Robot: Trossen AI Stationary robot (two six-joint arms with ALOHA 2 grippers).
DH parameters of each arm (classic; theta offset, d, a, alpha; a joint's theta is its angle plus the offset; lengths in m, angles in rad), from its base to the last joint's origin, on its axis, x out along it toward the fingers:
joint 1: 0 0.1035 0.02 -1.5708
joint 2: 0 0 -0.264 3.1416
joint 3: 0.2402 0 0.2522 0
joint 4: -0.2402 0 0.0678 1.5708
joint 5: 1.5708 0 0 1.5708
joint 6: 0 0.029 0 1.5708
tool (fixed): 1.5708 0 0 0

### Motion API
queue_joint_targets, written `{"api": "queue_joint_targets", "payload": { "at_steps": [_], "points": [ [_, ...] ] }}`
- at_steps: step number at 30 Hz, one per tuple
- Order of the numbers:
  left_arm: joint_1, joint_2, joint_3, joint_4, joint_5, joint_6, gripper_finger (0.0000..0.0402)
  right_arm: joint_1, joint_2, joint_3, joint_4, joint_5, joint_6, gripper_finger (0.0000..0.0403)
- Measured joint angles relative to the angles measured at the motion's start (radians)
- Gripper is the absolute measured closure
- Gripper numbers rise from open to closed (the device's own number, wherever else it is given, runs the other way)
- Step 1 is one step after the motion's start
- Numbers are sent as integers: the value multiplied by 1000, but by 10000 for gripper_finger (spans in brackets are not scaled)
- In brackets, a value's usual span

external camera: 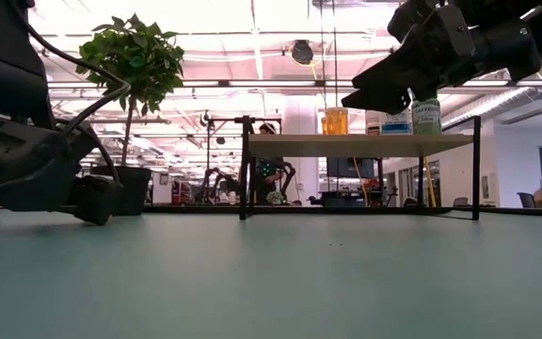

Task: Pick and place medicine bottles onto shelf by color
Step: Put the orange pill bottle on the shelf aligned with the other orange pill bottles

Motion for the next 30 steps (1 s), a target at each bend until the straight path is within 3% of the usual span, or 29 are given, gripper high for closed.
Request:
{"api": "queue_joint_targets", "payload": {
  "at_steps": [9,16,20,23,27,30],
  "points": [
    [-21,0,-1,29,-6,14,205,0,0,0,6,2,26,90],
    [-72,-93,13,34,0,231,205,18,0,6,85,33,100,90],
    [-125,-185,34,152,-6,507,210,71,41,52,79,88,39,90],
    [-159,-230,38,387,35,834,211,108,121,123,80,116,-15,90],
    [-176,-241,39,773,253,1285,212,135,268,240,84,114,-26,90],
    [-173,-241,39,999,439,1492,212,143,379,310,95,107,-37,90]
  ]
}}
